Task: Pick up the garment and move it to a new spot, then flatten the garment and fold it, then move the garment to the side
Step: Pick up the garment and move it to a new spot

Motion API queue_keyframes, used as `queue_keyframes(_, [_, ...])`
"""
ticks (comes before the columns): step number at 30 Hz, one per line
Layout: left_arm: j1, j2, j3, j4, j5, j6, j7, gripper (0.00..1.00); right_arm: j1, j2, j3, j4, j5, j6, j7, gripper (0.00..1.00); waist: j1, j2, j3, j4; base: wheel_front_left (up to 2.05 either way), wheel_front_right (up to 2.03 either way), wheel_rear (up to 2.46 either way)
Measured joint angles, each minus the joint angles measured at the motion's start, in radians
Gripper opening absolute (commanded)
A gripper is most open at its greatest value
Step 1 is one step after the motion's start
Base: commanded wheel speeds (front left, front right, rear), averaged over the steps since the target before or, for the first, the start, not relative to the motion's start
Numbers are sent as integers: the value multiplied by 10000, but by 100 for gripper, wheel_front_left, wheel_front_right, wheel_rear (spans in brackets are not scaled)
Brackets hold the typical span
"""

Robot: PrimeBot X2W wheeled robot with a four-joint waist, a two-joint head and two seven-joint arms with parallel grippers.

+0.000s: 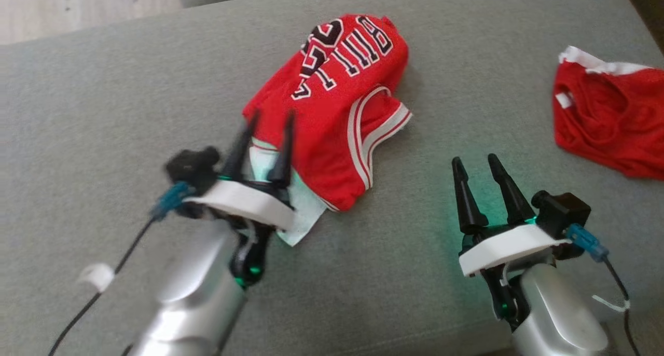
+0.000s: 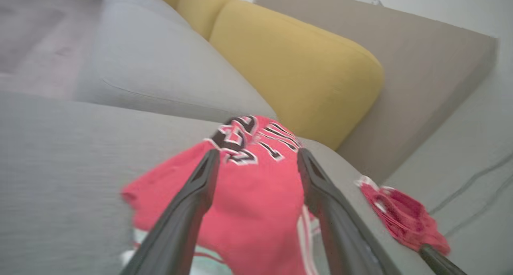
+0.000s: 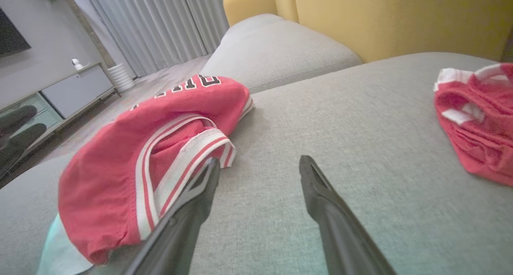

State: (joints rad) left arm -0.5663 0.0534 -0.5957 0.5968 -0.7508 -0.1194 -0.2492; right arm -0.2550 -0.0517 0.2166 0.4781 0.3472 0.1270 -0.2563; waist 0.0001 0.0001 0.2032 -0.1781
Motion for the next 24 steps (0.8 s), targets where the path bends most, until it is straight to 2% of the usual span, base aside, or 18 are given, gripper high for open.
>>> queue_keyframes(3, [416, 100, 1210, -523, 1030, 291, -21, 100, -7, 2, 25, -79, -132, 0, 0, 100, 0, 0, -33, 235, 0, 0, 0])
queue_keyframes(6, [1228, 105, 2297, -941, 1854, 397, -50, 100, -5, -2, -8, -75, -236, 0, 0, 100, -1, 0, -109, 524, 0, 0, 0])
queue_keyframes(10, [2683, 92, 3421, -1174, 2775, 384, -61, 100, 1, 2, -96, -61, -382, 0, 0, 100, -1, 0, -244, 1006, 0, 0, 0])
queue_keyframes(13, [3469, 13, 4194, -1350, 3296, 213, -63, 100, 20, 0, -253, 31, -462, 0, 0, 100, -1, 0, -419, 1540, 0, 0, 0])
queue_keyframes(20, [4785, -48, 5239, -1820, 4130, 134, -63, 100, 518, 2, -416, 171, -510, 0, 0, 100, -2, 0, -1043, 2128, 0, 0, 0])
queue_keyframes(24, [5598, -48, 5333, -2011, 4080, 142, -63, 100, 972, 2, -456, 272, -510, 0, 0, 100, -4, 0, -1320, 2301, 0, 0, 0])
